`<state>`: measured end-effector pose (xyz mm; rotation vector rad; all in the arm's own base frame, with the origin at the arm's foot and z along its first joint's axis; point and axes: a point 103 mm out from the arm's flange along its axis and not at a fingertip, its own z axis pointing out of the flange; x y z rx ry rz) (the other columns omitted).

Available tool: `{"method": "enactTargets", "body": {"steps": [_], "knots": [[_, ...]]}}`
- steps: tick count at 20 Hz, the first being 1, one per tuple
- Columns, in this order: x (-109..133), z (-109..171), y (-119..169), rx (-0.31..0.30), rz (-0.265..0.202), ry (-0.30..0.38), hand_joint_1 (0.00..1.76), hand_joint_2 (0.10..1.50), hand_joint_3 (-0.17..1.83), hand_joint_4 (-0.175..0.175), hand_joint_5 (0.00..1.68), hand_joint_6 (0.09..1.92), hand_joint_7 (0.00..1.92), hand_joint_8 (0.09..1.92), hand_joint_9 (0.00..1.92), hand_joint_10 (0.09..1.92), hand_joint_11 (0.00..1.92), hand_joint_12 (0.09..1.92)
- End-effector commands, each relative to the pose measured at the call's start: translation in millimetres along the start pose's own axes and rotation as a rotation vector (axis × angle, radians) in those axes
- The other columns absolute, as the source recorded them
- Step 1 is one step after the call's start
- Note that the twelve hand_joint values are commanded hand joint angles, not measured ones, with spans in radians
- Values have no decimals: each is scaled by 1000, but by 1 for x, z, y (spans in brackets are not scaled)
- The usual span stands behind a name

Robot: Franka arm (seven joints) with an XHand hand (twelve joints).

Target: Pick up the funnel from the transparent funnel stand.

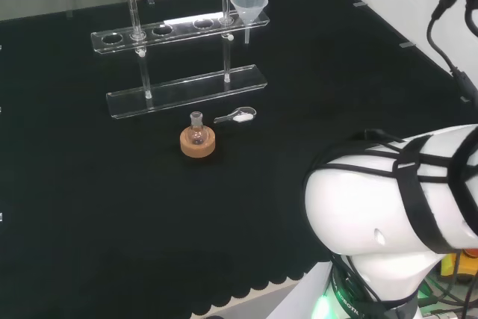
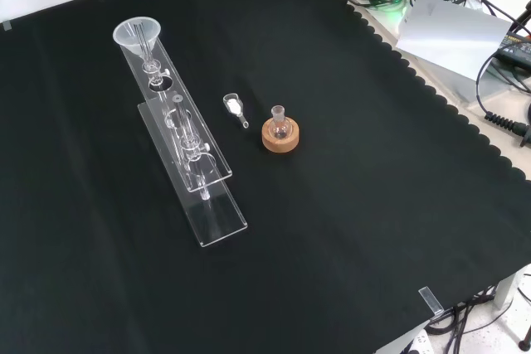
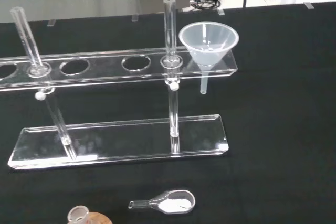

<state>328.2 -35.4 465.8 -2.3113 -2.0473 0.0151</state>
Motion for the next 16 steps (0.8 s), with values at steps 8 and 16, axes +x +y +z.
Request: {"method": "enactTargets", "body": {"steps": [8,16], "knots": [[-39,38,93,64,12,18,0,1139,409,3,177,87,70,179,102,600,0,1361],[-55,52,151,129,16,4,32,1104,378,-4,163,87,60,188,104,602,0,1366]]}}
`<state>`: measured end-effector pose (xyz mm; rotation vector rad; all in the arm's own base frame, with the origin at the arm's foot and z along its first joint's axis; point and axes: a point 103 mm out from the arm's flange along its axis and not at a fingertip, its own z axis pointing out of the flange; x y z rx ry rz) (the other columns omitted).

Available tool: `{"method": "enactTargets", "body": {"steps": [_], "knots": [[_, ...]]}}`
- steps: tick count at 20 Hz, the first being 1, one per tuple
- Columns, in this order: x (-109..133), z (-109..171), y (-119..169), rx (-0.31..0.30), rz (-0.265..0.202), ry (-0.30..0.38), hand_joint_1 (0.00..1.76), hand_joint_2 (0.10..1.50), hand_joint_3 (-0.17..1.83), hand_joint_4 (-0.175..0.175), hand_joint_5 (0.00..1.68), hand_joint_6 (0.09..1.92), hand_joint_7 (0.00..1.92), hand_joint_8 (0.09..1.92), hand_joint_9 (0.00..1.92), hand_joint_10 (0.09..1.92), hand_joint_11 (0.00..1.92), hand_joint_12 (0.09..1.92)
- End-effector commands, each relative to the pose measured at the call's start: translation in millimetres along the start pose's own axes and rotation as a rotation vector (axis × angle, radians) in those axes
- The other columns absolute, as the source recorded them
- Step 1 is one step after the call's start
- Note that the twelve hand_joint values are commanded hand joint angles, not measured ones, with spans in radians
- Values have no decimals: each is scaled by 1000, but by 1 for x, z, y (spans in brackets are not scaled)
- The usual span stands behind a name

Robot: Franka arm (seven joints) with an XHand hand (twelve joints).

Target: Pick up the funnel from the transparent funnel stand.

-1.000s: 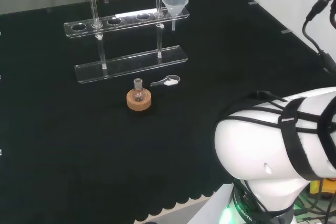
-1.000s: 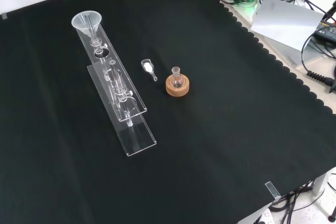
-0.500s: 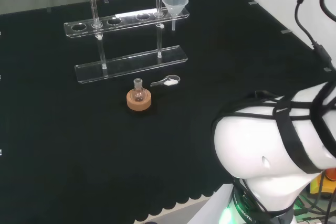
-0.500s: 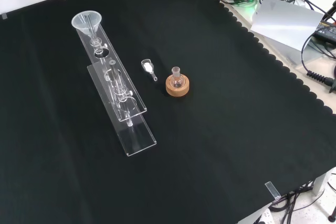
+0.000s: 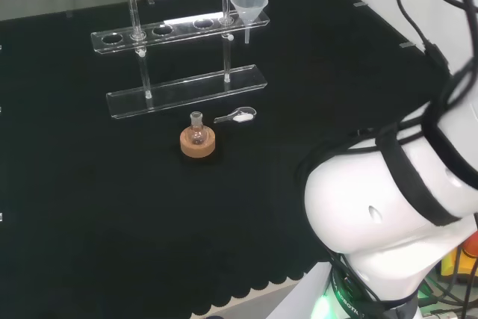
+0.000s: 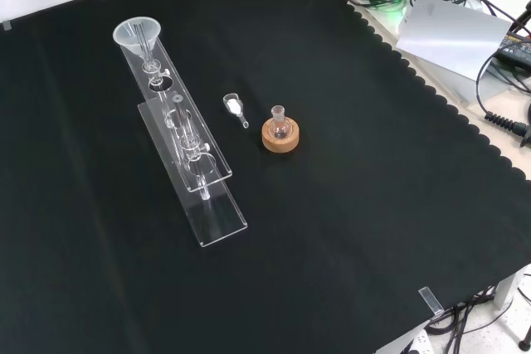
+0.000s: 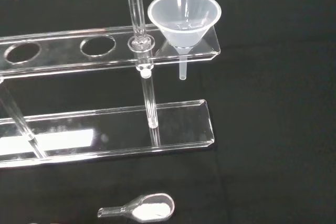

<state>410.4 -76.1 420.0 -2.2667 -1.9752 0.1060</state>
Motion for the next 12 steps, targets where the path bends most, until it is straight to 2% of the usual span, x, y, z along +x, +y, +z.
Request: {"method": "enactTargets", "body": {"steps": [1,9,12], "knots": [[-23,8,69,40,-3,-4,62,1095,370,-4,161,87,61,192,108,604,0,1370],[-21,31,98,87,-31,-19,160,1064,335,-7,147,87,54,219,121,616,0,1383],[-15,40,107,116,-64,-22,178,1056,327,-8,142,87,59,232,125,618,0,1385]]}}
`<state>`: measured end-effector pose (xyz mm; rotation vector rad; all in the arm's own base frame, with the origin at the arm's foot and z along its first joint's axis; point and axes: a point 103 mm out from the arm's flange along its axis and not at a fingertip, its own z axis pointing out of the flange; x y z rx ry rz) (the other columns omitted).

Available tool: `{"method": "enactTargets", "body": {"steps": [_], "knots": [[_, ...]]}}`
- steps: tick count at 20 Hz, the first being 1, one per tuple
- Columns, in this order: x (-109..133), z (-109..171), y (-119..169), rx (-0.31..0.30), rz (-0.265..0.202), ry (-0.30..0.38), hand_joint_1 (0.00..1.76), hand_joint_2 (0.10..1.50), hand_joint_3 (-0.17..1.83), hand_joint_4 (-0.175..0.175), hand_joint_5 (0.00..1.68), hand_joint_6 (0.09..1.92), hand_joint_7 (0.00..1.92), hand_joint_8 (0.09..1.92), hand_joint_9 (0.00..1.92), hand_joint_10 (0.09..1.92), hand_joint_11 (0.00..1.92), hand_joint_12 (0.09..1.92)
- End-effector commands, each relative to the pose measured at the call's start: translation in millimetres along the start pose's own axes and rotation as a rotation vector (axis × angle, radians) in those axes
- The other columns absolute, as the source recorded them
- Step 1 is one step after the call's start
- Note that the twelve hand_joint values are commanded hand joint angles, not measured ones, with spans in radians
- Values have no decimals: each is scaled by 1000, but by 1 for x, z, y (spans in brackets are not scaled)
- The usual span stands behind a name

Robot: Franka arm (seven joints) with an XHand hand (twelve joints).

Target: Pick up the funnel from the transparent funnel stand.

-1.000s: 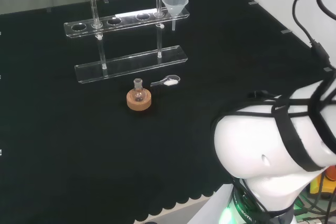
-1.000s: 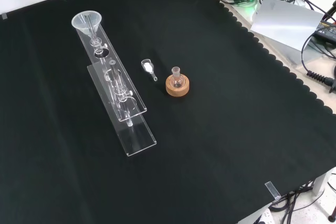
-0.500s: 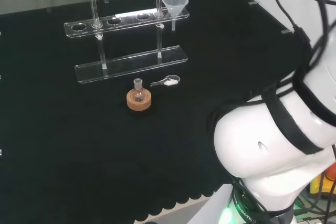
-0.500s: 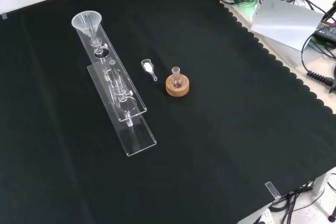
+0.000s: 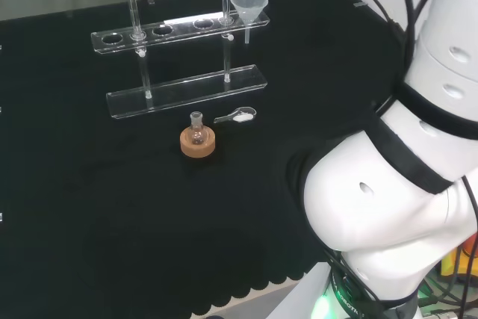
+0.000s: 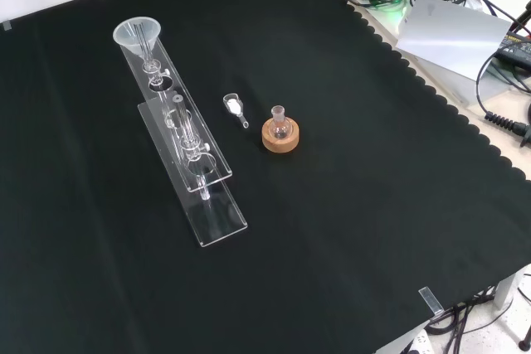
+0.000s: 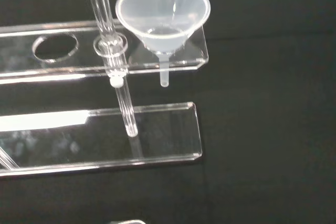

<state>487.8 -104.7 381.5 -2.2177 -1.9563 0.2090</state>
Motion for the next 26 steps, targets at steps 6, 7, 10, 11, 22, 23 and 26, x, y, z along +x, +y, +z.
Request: {"method": "enactTargets", "body": {"steps": [6,7,10,11,22,23,26], "knots": [[11,16,39,60,-80,-21,306,1001,274,-11,169,87,61,422,169,663,0,1370],[12,15,42,69,-83,-25,351,984,264,-11,181,87,67,461,177,672,0,1372],[13,17,49,91,-85,-28,448,942,245,-8,226,87,72,555,206,692,0,1386],[13,18,51,103,-85,-27,465,933,242,-8,236,87,75,569,212,695,0,1390],[12,31,71,190,-95,-29,502,880,234,-11,183,87,17,600,145,715,0,1421],[11,32,73,200,-94,-32,503,872,234,-11,172,87,8,589,127,723,0,1423],[11,38,83,223,-92,-54,503,846,230,-12,147,87,0,542,101,742,0,1451]]}}
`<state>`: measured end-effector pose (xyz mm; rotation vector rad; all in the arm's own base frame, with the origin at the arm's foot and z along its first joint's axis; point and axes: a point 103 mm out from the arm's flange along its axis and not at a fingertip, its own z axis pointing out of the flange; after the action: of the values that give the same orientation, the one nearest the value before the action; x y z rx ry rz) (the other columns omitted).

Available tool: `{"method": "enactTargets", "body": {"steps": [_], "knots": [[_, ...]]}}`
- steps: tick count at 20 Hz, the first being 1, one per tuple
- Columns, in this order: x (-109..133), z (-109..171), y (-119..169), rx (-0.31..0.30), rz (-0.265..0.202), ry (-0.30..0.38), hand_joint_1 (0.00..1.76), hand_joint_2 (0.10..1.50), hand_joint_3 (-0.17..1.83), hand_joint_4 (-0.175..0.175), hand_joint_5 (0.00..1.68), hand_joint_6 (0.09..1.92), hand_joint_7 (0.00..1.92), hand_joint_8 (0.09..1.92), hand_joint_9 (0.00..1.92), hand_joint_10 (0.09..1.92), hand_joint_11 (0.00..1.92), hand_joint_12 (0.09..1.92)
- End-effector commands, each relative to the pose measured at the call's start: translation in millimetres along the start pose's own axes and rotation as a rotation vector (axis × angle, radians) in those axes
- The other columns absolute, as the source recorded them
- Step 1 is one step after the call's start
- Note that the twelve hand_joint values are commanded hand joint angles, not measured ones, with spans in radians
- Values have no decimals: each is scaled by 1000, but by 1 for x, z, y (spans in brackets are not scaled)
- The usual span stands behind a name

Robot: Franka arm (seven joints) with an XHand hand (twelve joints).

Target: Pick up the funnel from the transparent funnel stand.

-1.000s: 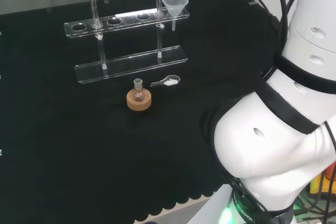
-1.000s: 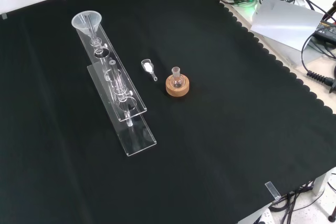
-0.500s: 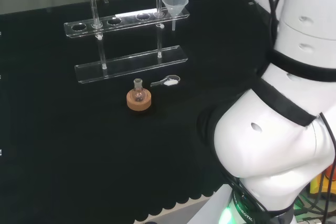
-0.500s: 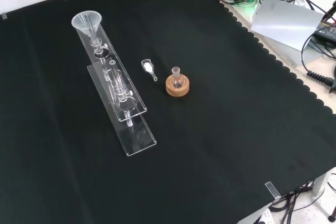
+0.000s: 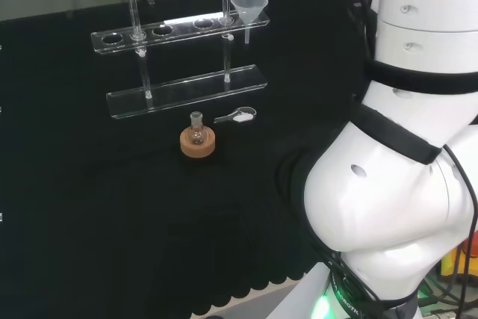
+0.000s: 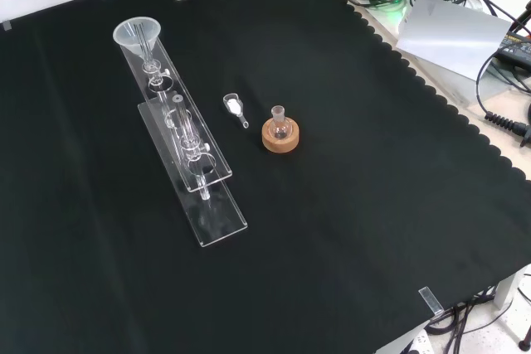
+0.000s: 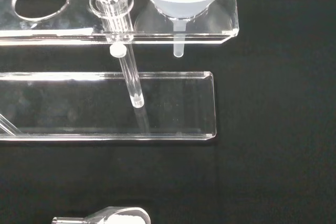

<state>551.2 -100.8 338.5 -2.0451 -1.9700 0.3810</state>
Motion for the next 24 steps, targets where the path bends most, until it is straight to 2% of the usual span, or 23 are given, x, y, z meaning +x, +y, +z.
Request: {"method": "enactTargets", "body": {"steps": [1,6,13,16,20,24], "knots": [[-1,9,18,72,-10,-27,507,836,228,-13,138,87,0,530,101,748,3,1463],[-2,13,34,98,-6,-45,566,808,220,-14,114,87,0,495,108,763,26,1487],[-13,19,47,102,1,-46,589,802,224,-14,107,87,0,453,104,771,33,1488],[-14,24,50,111,-5,-38,597,796,230,-13,80,87,0,354,93,775,36,1486],[-14,33,56,122,-16,-32,601,788,240,-8,10,87,0,112,55,788,50,1486],[-11,38,59,111,-39,-30,598,780,245,-7,0,87,0,87,35,800,66,1489]]}}
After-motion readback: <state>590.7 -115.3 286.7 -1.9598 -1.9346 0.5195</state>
